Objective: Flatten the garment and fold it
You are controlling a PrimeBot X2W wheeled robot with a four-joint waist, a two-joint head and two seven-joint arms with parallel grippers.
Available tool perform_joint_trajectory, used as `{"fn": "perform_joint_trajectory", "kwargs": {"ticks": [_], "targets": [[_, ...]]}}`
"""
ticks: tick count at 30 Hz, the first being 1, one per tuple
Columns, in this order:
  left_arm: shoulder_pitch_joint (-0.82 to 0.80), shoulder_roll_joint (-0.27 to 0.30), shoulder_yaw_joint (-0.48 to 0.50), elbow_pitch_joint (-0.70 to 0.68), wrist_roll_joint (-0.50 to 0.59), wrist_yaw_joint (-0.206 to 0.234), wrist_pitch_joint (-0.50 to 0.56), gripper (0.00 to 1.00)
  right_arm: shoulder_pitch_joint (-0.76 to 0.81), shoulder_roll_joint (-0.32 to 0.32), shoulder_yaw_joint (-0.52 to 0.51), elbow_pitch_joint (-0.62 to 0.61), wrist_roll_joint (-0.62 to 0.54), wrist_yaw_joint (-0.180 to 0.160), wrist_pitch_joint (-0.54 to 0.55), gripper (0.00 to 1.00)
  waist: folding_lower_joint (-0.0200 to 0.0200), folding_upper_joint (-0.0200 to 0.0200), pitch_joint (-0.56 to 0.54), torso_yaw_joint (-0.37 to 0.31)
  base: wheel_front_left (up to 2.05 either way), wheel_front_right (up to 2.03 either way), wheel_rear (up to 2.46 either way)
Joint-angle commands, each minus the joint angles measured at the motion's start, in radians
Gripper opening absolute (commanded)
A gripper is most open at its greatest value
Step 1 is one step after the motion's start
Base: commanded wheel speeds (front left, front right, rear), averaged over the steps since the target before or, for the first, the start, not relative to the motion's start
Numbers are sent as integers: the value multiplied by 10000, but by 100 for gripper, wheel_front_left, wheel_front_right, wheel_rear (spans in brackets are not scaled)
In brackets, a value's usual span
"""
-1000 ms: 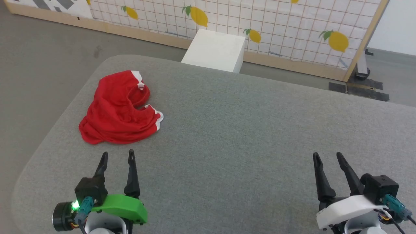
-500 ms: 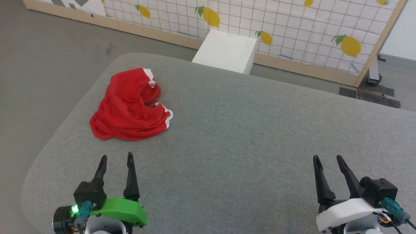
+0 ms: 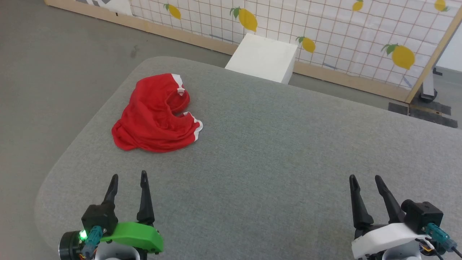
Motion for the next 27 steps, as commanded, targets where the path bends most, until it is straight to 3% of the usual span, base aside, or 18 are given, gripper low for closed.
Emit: {"fn": "perform_joint_trajectory", "kwargs": {"ticks": [1, 12, 18, 27], "targets": [[102, -56, 23, 48, -58, 29, -97, 100, 172, 5, -12, 70, 114, -15, -110, 100, 0, 0, -25, 66, 0, 0, 0], [-43, -56, 100, 154, -42, -92, -132, 100, 149, 5, 48, 79, 83, -15, -145, 100, 0, 0, 36, -33, 0, 0, 0], [-1498, 90, 292, 1111, -636, -811, -29, 100, -48, 5, -60, -86, -163, -15, -145, 100, 0, 0, 572, -203, 0, 0, 0], [-5586, 1273, 486, 4298, -2128, -1537, 2617, 100, -1034, 5, -199, -542, -913, -15, 71, 100, 0, 0, 2641, -1303, 0, 0, 0]]}}
